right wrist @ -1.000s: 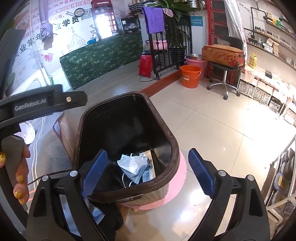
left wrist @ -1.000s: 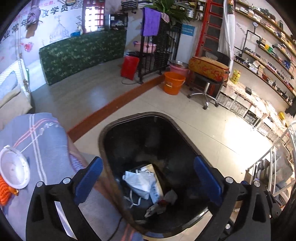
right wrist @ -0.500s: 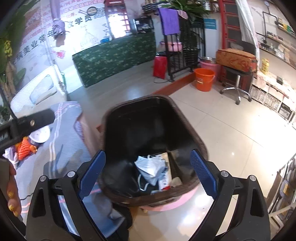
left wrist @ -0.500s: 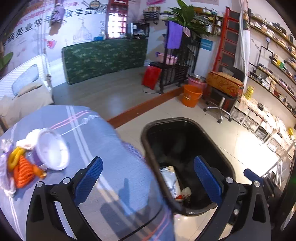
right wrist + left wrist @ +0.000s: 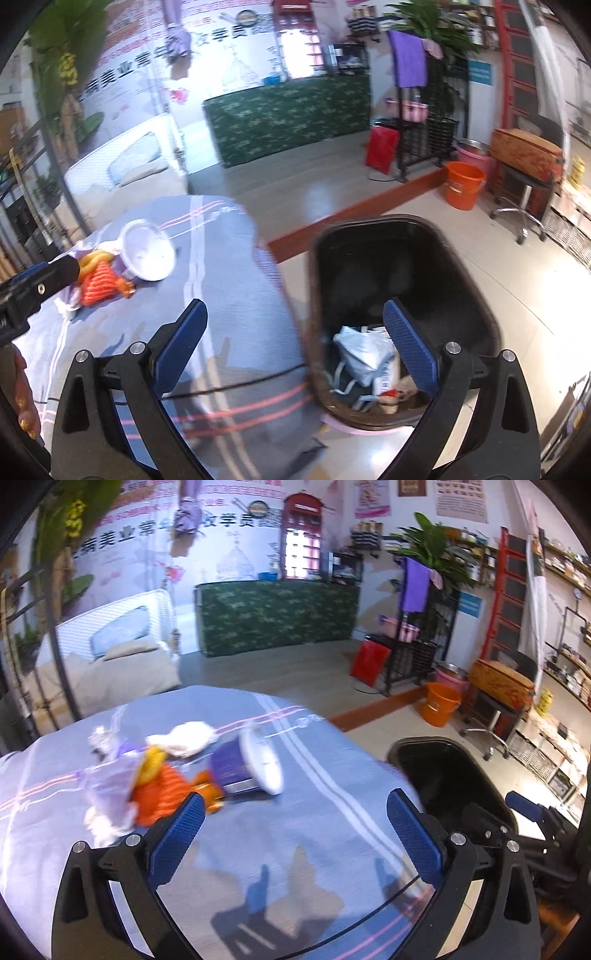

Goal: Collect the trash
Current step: 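Grasp the purple tissue pack with the left tool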

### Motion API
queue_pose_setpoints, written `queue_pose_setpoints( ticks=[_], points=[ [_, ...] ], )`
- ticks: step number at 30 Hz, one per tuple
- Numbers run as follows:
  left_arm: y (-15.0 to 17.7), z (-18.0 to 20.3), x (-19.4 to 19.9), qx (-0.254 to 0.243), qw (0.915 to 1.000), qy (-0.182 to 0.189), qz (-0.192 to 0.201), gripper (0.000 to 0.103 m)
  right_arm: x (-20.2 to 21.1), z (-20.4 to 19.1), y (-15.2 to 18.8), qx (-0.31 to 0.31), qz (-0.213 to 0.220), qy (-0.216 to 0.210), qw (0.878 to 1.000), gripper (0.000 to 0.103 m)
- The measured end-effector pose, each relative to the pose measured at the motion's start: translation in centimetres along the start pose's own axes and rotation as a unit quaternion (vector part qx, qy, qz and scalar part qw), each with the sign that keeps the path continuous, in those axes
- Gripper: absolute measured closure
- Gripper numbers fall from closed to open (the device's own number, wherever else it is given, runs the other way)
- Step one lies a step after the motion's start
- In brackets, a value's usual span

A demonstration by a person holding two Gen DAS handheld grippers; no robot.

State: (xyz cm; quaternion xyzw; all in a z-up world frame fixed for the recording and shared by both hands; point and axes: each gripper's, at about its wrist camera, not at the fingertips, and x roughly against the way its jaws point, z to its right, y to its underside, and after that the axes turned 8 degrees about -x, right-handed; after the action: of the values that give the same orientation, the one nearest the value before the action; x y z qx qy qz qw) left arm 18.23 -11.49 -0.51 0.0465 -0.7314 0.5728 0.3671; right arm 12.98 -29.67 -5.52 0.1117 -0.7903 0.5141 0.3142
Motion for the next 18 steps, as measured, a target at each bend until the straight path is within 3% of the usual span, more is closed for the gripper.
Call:
queue_pose_setpoints(
  ticks=[12, 18],
  points=[
    [5.0, -9.8, 2.4, 0.075, 0.9935, -0.083, -0.018, 0.006, -1.4, -9.4, 1.1, 0.068, -0.049, -0.092, 0.992, 0.008],
    [4.9, -13.2, 2.0, 0.069, 0.9918, -0.106, -0.018, 0.006, -1.9, -12.4, 1.4, 0.091, -0.061, -0.109, 0.988, 0.008]
  ],
)
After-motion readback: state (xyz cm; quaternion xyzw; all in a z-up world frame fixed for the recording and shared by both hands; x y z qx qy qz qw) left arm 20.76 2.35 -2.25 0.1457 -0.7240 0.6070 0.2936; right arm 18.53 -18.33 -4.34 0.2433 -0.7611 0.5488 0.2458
